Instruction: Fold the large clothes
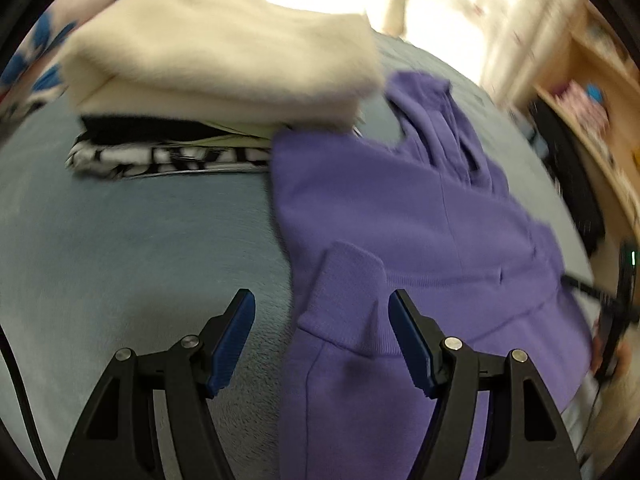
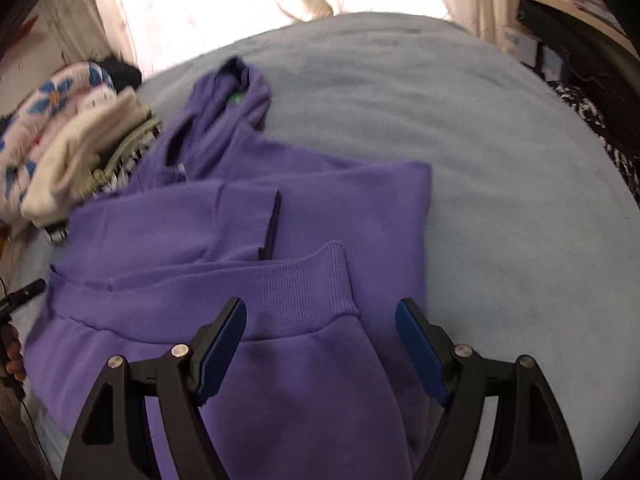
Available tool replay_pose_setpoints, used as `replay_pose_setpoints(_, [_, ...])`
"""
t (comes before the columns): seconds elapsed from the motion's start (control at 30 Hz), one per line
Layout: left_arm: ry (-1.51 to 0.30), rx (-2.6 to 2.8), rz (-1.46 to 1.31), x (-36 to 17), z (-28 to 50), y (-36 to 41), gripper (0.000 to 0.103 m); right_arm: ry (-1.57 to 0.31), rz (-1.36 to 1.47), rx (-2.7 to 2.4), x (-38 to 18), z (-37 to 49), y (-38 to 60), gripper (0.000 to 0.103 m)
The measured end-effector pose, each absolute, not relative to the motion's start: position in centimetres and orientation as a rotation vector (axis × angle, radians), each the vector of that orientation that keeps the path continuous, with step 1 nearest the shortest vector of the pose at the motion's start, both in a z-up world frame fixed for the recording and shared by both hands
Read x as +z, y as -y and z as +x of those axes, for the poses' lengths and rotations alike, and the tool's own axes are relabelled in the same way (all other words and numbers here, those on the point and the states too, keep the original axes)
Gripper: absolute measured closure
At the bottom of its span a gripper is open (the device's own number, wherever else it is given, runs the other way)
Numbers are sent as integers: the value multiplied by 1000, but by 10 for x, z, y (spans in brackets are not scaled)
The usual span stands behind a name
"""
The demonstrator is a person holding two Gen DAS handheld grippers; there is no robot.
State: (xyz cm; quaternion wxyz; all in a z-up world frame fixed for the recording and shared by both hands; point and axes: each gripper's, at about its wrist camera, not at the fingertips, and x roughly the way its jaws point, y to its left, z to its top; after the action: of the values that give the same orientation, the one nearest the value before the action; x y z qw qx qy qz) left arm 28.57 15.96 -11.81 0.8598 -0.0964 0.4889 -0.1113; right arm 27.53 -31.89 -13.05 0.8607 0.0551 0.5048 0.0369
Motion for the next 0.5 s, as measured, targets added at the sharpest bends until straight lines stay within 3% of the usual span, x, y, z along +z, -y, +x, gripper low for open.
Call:
replay_pose_setpoints(0.1, [-1065, -261, -124, -128, 288, -146, 35, -1076, 93, 89, -142, 276, 317, 32])
replay_pose_setpoints(0.13, [-1077, -282, -106, -132, 288, -140, 39, -1076, 89, 104, -145, 274, 315, 52])
replay_pose_setpoints(0.17, [-1081, -303, -78, -134, 285, -135, 51, -1077, 86, 106, -146, 272, 314, 63])
replay_pose_setpoints(0.2, [-1073, -305, -34, -134, 282, -128, 52, -1063, 74, 97, -144, 269, 312, 65])
replay_pose_setpoints(0.23, [-1054, -287, 18, -133, 279, -121, 56, -1045, 44, 79, -143, 264, 309, 75])
replay_pose_setpoints(0.27, [-1038, -276, 68, -132, 275, -115, 65, -1038, 25, 69, -140, 262, 306, 85])
replay_pose_setpoints(0.37, [-984, -225, 161, -123, 262, -104, 80, -993, 8, 37, -131, 246, 305, 92])
replay_pose_setpoints(0.5, [-876, -148, 201, -96, 242, -97, 87, -896, 50, 15, -103, 220, 311, 93])
